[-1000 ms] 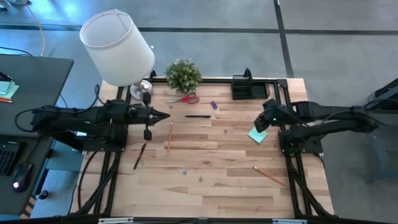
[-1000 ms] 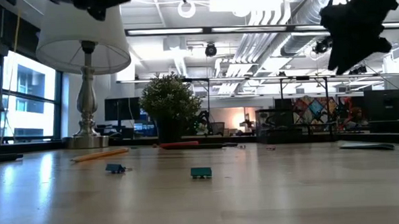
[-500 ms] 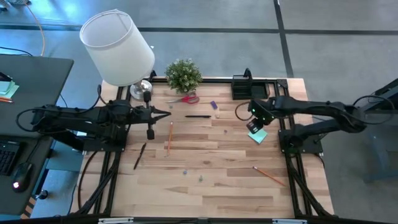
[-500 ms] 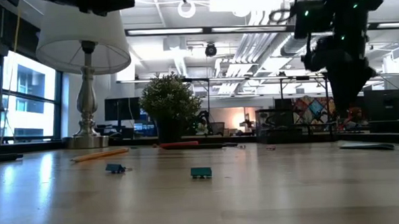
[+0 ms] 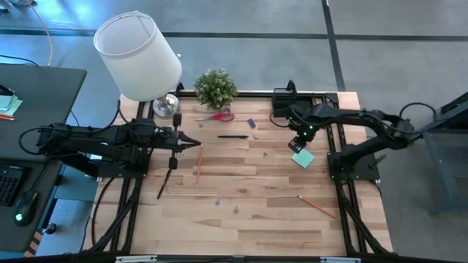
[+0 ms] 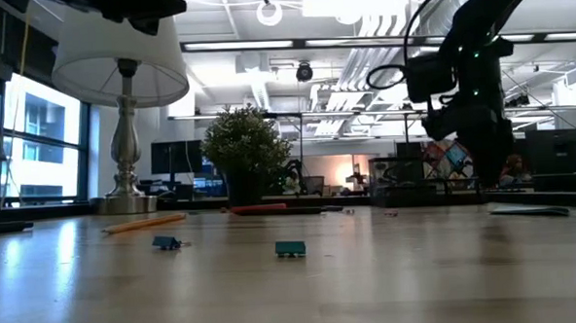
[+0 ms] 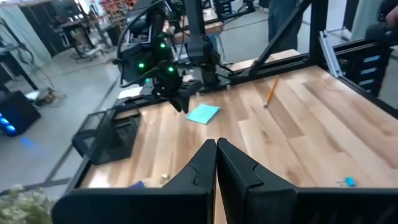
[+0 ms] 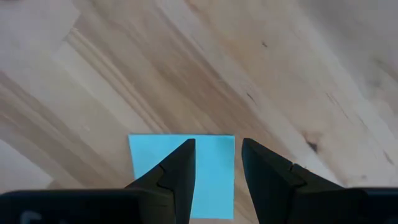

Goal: Pick and place office supplies into organizer
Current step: Put the blue sticky notes in the black desk organizer

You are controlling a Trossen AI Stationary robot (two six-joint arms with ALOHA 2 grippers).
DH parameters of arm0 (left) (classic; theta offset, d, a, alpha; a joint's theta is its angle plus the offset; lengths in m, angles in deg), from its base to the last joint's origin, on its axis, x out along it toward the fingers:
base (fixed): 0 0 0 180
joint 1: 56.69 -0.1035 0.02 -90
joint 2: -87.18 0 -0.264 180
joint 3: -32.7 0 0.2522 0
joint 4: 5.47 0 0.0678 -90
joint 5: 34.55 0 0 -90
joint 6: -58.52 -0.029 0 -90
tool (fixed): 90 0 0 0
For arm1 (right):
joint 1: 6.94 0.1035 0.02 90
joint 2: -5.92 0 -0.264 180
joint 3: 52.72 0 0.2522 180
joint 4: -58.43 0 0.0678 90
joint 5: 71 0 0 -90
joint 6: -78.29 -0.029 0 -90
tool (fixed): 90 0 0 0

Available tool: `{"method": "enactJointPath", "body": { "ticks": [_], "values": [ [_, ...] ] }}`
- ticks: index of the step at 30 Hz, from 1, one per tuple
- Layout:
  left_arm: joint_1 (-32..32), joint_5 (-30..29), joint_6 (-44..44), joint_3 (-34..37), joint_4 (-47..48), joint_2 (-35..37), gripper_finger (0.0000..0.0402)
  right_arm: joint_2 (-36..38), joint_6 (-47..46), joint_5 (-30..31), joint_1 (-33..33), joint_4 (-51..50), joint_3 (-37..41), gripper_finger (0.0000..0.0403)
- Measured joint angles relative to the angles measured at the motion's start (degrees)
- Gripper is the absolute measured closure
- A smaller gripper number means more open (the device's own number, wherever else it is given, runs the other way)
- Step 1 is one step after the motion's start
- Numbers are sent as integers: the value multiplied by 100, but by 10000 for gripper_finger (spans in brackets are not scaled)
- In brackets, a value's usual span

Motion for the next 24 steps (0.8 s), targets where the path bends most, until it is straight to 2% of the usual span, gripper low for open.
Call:
{"method": "enactJointPath", "body": {
  "ticks": [7,16,20,24],
  "values": [
    [0,0,203,2,44,0,401,-587,633,305,-3,4,0,279],
    [1,0,205,2,-109,0,401,-898,944,172,-7,36,-15,282],
    [0,0,214,2,-59,0,401,-835,942,106,2,95,-3,299],
    [0,0,214,2,-53,0,401,-702,931,63,23,96,-2,333]
  ]
}}
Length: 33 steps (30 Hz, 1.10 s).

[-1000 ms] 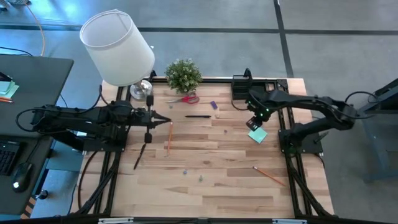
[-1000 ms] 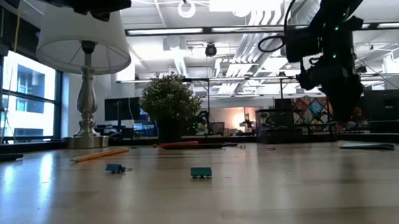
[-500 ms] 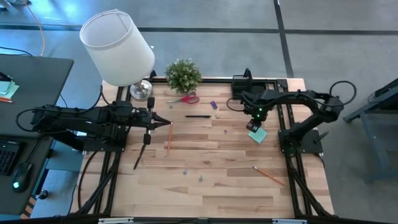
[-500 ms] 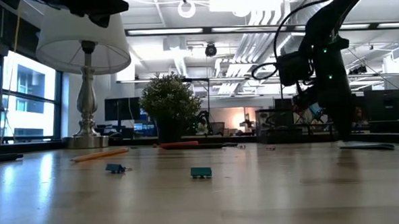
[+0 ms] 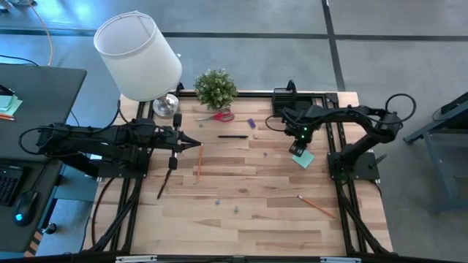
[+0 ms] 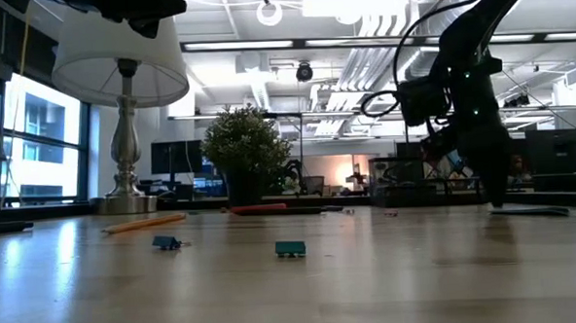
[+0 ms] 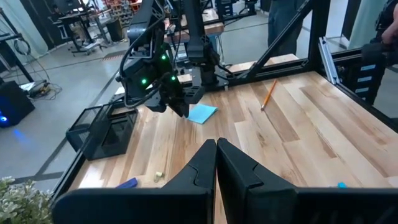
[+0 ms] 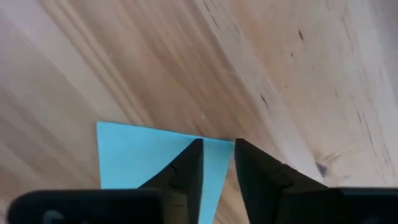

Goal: Pick and place office supplies into organizer
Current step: Put the blue sticky notes in the black desk organizer

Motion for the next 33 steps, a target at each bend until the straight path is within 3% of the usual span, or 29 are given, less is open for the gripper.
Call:
{"method": "enactJointPath", "body": {
  "ticks": [6,11,19,27,33],
  "values": [
    [0,0,-3,0,2,0,401,159,-5,-115,134,-74,0,397],
    [2,0,-9,0,2,0,401,258,-575,167,236,-309,0,380],
    [0,0,-9,0,51,0,401,491,-1804,59,474,-868,4,298],
    [0,0,7,2,358,0,401,773,-2753,132,1496,-413,4,184],
    [0,2,48,2,354,0,401,770,-3706,366,2486,-347,4,152]
  ]
}}
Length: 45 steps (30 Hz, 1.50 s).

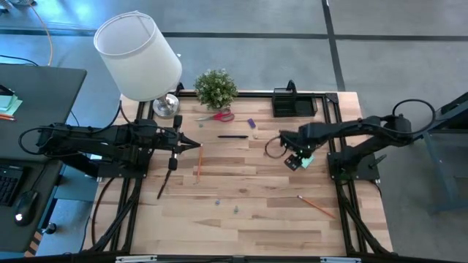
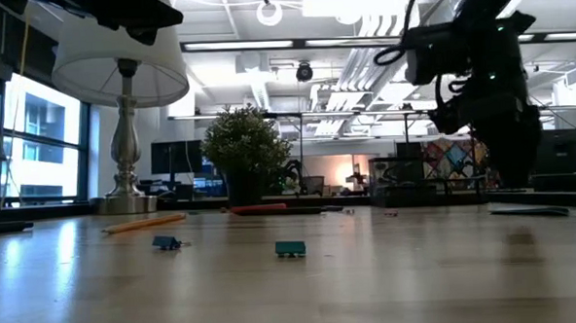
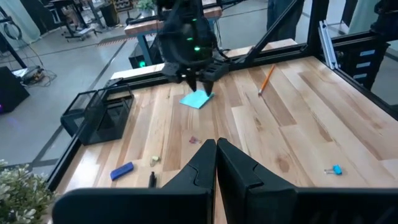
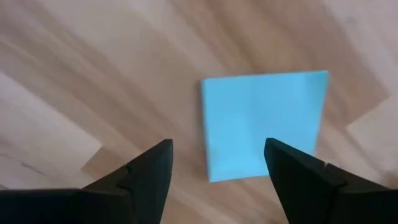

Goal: Pick and place office supplies into organizer
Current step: Put the blue sticky notes in the black desk organizer

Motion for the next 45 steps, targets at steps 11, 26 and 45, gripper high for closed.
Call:
{"method": "enactJointPath", "body": {
  "ticks": [11,26,45],
  "values": [
    [2,51,118,0,-300,2,401,-64,-777,912,808,-110,0,183],
    [2,273,125,0,-227,2,401,-64,-956,792,808,-39,0,213],
    [2,273,210,0,-212,2,401,-64,-1179,744,811,-44,0,218]
  ]
}}
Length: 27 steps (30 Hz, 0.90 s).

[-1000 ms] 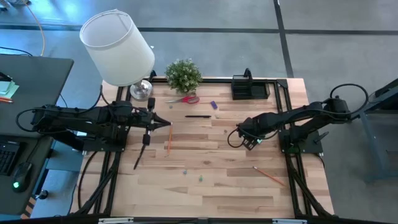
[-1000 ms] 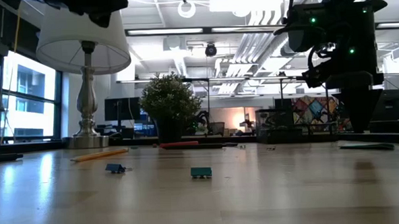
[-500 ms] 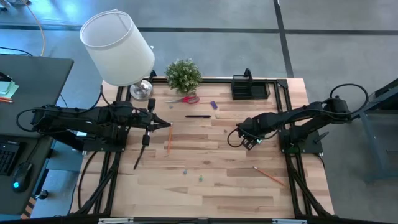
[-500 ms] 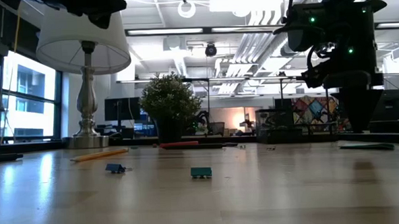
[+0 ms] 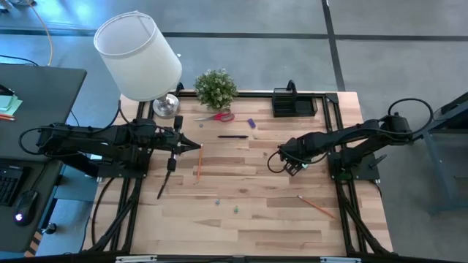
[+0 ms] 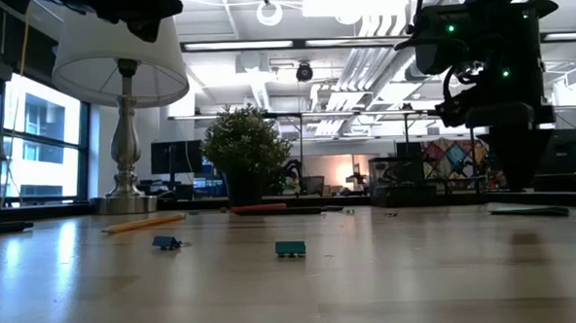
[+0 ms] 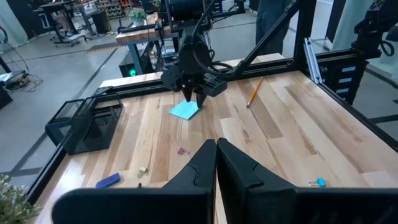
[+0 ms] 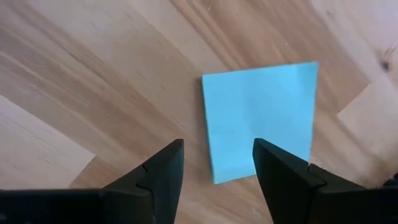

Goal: Pick and place office supplies into organizer
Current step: Put the blue sticky notes in the black desk organizer

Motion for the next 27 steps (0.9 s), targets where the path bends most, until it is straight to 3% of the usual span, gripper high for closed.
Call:
{"method": "enactJointPath", "body": {
  "ticks": [10,17,21,27],
  "values": [
    [0,0,43,0,113,0,401,-2,-1248,453,407,-304,0,214],
    [0,0,49,0,121,0,401,55,-2005,976,521,-1253,0,224],
    [0,0,48,0,53,0,401,360,-1299,1020,89,-1145,0,230],
    [0,0,43,0,-165,0,401,852,1003,68,-1266,-298,-2,244]
  ]
}}
